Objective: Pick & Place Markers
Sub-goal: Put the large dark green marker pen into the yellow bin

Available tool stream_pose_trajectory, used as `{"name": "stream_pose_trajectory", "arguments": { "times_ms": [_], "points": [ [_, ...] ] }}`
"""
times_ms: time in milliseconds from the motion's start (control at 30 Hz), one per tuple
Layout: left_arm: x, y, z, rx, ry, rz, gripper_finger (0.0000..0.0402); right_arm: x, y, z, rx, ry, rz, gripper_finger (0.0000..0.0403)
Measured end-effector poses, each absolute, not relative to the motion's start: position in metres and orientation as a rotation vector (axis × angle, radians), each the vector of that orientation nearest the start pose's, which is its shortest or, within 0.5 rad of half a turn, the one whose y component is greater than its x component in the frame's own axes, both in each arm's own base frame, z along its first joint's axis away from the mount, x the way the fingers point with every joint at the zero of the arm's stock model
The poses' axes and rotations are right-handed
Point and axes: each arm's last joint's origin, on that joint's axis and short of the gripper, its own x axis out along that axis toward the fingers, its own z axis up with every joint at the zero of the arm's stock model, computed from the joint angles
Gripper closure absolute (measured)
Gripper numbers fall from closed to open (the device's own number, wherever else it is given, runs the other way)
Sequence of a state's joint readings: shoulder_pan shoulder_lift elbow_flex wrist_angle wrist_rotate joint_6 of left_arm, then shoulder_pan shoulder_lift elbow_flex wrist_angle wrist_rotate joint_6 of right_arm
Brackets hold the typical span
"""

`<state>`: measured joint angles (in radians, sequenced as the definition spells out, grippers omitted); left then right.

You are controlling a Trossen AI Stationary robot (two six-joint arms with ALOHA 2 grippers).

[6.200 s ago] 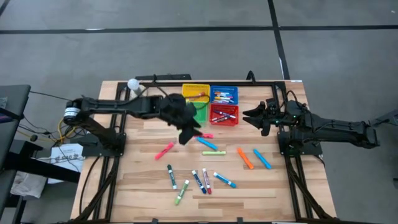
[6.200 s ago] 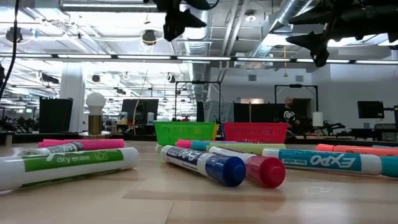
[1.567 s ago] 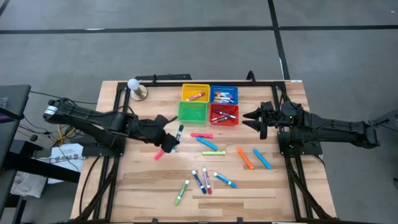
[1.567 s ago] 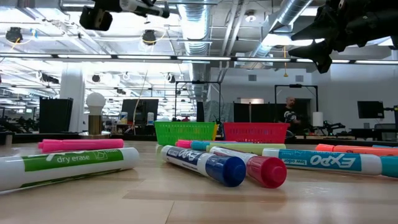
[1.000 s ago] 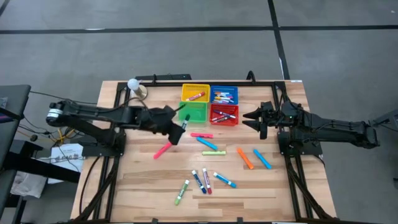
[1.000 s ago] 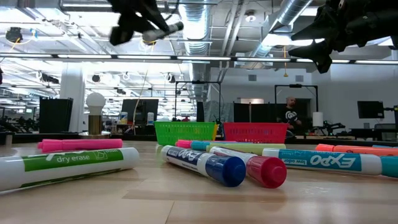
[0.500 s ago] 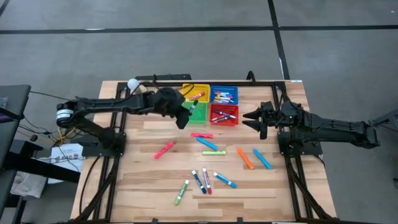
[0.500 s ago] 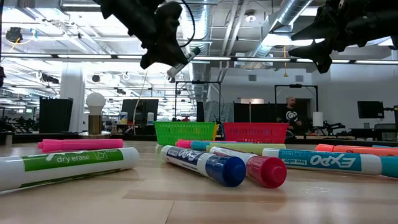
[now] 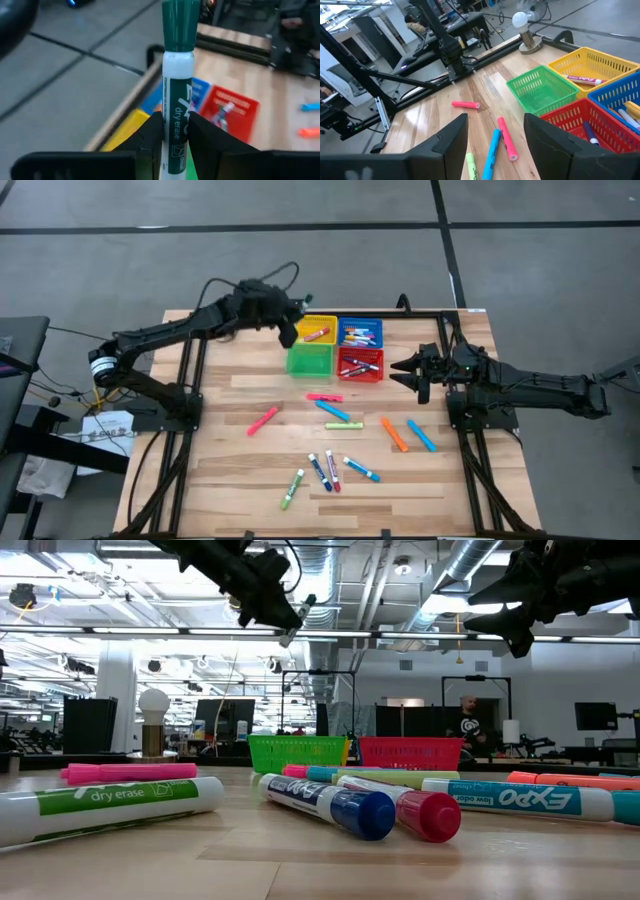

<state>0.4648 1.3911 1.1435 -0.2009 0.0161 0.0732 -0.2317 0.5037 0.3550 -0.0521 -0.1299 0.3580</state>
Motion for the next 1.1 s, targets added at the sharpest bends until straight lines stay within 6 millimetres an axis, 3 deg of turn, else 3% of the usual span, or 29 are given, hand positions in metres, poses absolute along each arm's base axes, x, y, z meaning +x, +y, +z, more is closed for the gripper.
{"name": "stream_pose_trajectory", "arguments": {
  "times_ms": [433,700,1100],
  "points": [
    [0.274,0.167,0.335,0.105,0.351,0.461,0.0325,0.132,-0.027,0.235,0.393,0.178,-0.136,0.022],
    [0.305,0.185,0.296,0.055,0.445,0.371,0.0325,0.132,-0.027,0.235,0.393,0.178,-0.135,0.0221],
    [0.358,0.217,0.257,0.094,0.542,0.296,0.0325,0.132,-0.027,0.235,0.393,0.178,-0.136,0.0219]
  ]
}}
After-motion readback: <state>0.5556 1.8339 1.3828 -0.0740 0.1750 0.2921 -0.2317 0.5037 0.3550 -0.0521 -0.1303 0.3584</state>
